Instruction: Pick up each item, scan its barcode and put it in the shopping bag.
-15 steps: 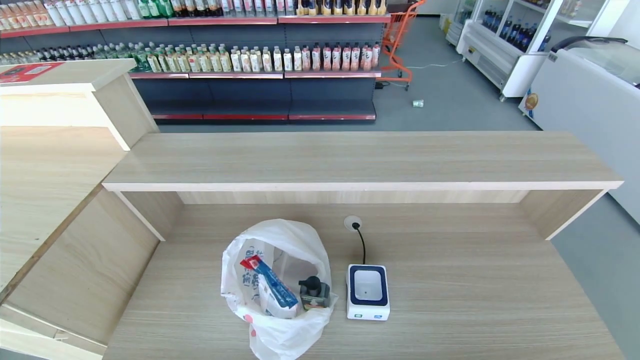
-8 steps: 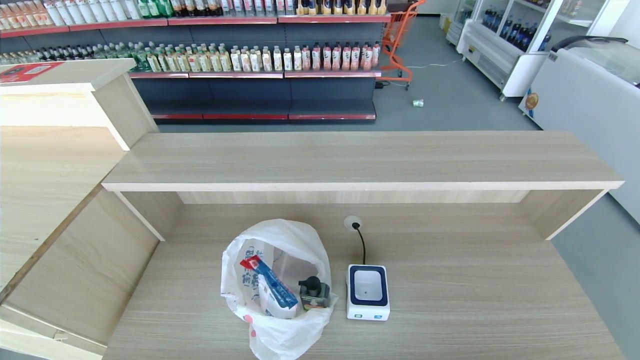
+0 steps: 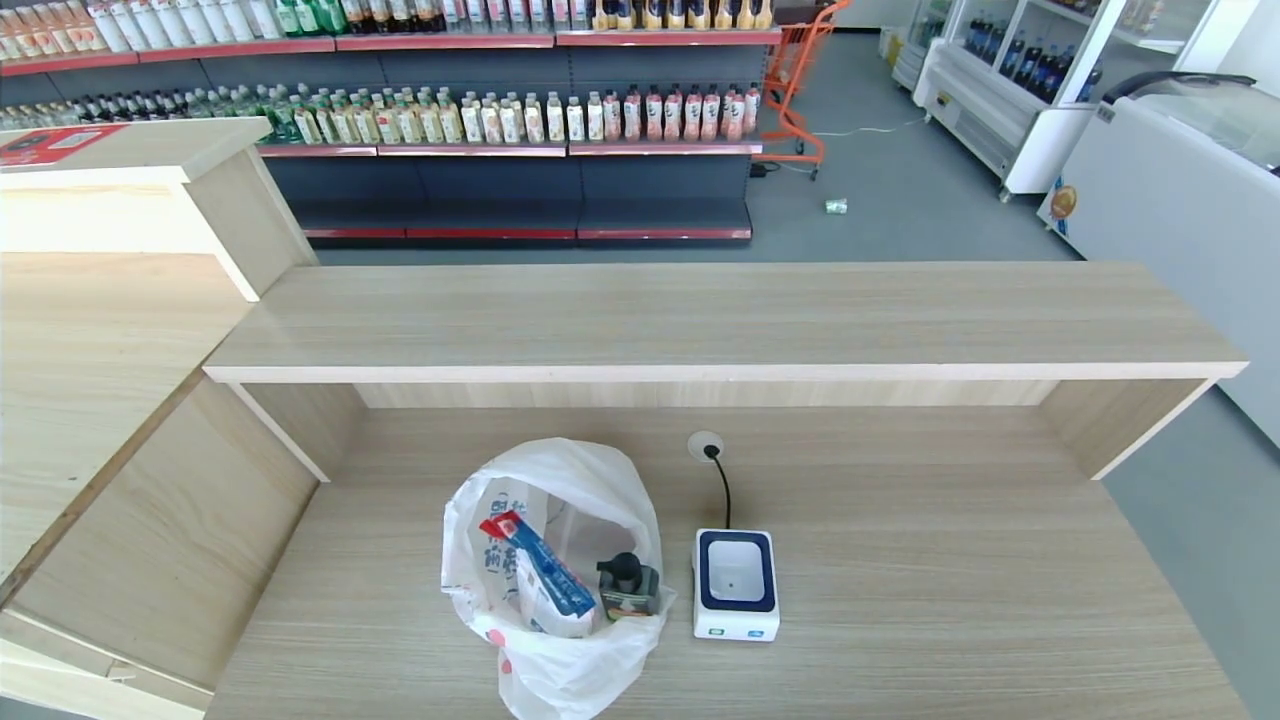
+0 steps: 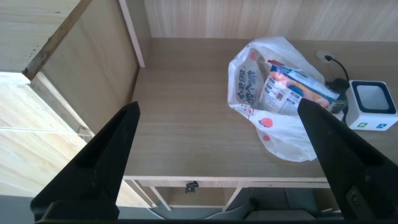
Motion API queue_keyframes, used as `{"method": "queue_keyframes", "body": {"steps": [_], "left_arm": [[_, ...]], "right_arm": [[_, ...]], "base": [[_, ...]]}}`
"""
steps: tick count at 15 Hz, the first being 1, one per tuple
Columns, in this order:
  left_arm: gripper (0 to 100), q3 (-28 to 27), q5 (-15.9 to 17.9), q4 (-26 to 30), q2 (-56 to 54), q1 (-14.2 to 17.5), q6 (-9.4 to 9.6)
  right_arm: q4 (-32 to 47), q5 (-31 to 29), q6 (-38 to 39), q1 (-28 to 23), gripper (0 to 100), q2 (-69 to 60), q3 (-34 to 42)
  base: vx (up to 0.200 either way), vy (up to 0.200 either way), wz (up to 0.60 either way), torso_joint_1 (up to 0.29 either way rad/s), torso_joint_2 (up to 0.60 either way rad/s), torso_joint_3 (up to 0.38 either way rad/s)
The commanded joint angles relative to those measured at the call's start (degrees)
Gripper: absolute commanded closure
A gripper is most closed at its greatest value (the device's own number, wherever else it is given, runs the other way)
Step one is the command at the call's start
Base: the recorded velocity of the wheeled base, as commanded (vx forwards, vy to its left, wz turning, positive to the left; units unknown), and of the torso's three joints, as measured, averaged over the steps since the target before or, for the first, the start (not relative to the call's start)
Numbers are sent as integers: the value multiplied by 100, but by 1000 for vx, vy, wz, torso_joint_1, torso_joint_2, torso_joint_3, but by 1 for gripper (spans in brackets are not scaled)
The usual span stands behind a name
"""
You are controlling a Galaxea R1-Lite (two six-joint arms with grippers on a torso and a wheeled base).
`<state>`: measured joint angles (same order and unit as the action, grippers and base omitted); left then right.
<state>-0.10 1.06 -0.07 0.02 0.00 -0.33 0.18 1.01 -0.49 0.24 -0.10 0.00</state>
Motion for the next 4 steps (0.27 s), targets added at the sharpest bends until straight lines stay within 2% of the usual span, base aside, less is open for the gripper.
{"method": "queue_keyframes", "body": {"steps": [1, 4], "left_arm": [[0, 1, -1, -1, -2, 0, -2], [0, 1, -1, -1, -2, 0, -2]], "right_arm": [[-1, 4, -4, 2, 100, 10, 0], [-1, 4, -4, 2, 100, 10, 0]], "base": [[0, 0, 0, 0, 0, 0], [0, 0, 0, 0, 0, 0]]}}
